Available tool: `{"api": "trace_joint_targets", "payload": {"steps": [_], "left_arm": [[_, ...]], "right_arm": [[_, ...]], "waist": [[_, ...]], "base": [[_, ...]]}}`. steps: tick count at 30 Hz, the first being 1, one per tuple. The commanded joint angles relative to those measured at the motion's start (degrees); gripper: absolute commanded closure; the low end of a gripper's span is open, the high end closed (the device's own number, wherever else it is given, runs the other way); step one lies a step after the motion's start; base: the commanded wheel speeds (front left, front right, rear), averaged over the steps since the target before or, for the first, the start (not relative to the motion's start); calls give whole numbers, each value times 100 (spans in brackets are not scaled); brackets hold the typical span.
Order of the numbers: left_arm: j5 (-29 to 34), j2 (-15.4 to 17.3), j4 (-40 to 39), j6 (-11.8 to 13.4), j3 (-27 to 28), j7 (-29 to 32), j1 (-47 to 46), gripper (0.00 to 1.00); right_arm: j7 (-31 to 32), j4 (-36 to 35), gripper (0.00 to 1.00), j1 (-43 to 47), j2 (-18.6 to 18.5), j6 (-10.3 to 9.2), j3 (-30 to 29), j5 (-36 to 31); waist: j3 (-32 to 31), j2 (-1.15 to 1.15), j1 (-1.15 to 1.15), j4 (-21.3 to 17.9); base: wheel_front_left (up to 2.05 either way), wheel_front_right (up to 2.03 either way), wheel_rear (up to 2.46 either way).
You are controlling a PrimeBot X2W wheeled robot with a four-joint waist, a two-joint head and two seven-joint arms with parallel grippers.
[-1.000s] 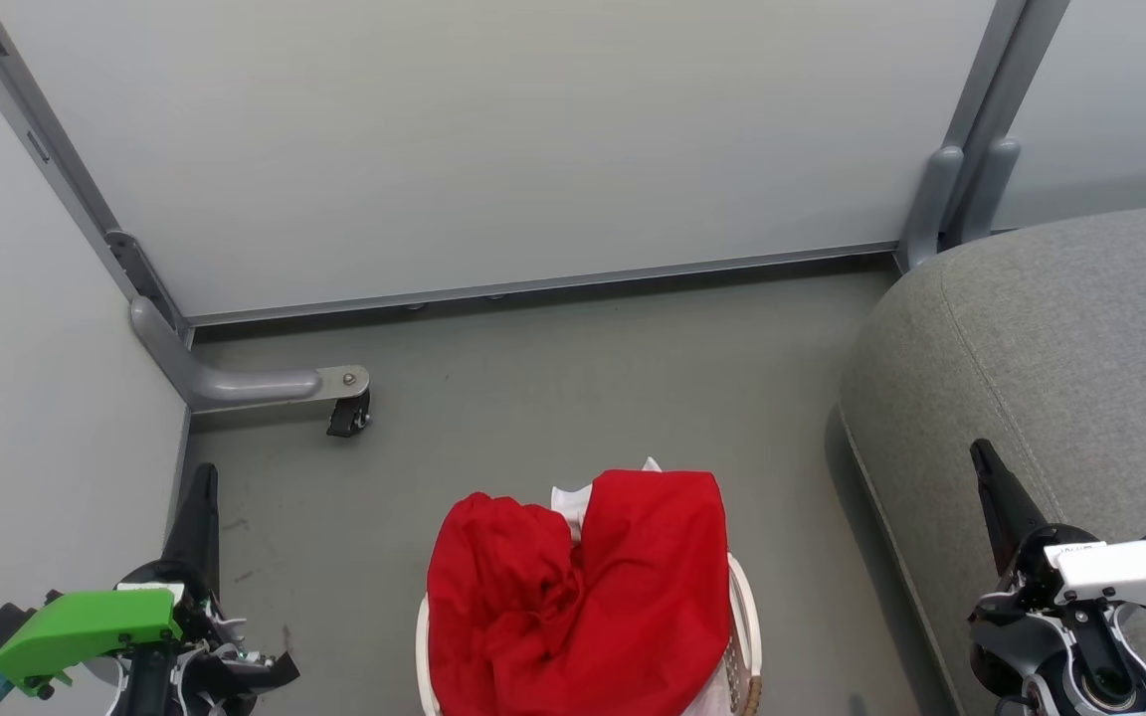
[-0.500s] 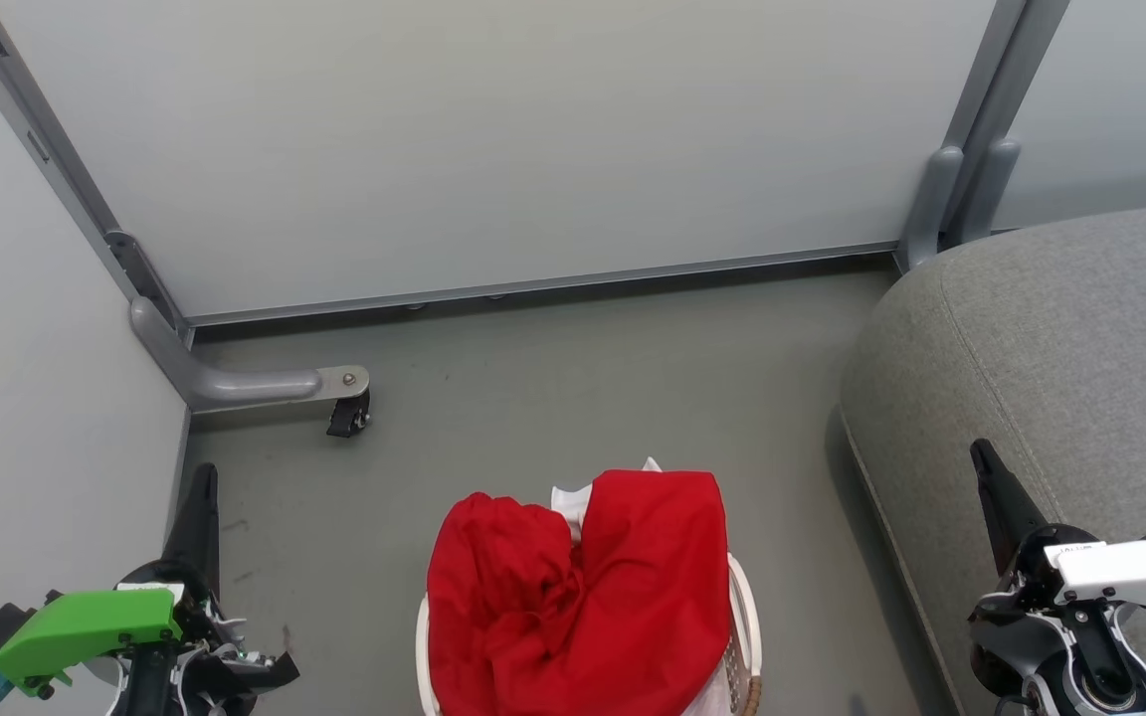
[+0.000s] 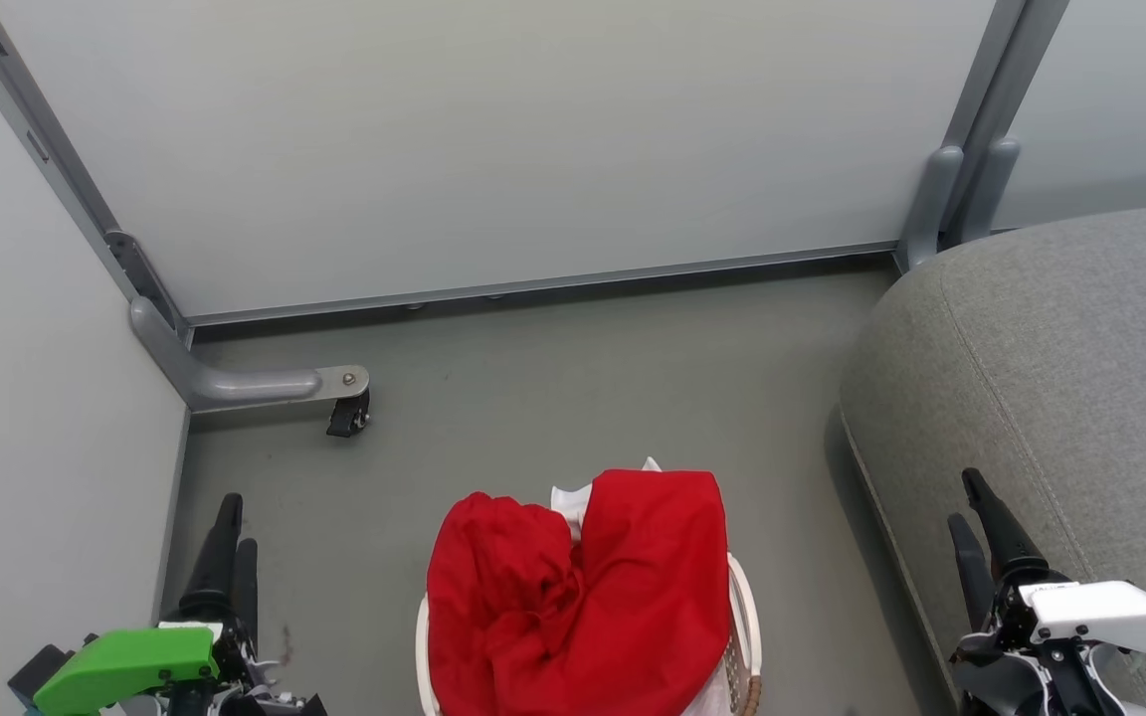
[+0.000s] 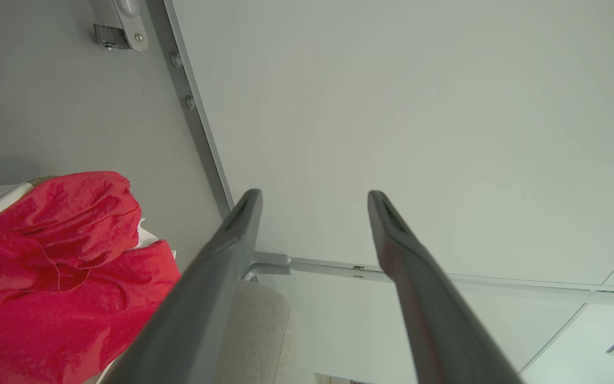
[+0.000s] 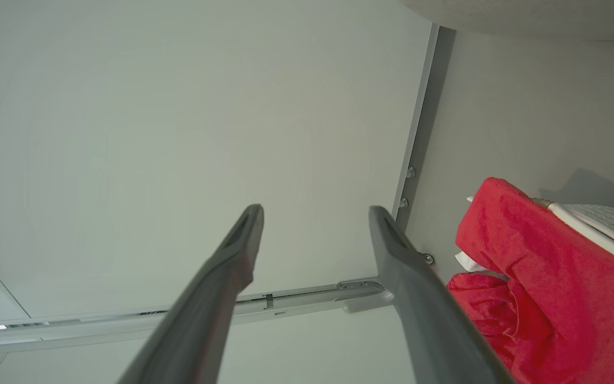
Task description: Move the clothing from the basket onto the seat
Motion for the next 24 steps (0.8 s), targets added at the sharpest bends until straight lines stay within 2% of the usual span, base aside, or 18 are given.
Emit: {"api": "trace_joint_targets", "payload": {"steps": [1, 11, 24], "left_arm": [[117, 17, -126, -7, -58, -65, -80, 0], [727, 26, -275, -10, -259, -327, -88, 0], [1950, 37, -565, -14, -436, -630, -156, 0]], "right_arm": [[-87, -50, 0, -53, -47, 1, 6, -107], [-350, -35, 0, -58, -61, 1, -97, -875], [-652, -505, 0, 30, -77, 1, -129, -2616]], "waist": [[1, 0, 0, 1], [7, 0, 0, 4], [14, 0, 0, 15]], "base": [[0, 0, 0], [0, 0, 0], [0, 0, 0]]}}
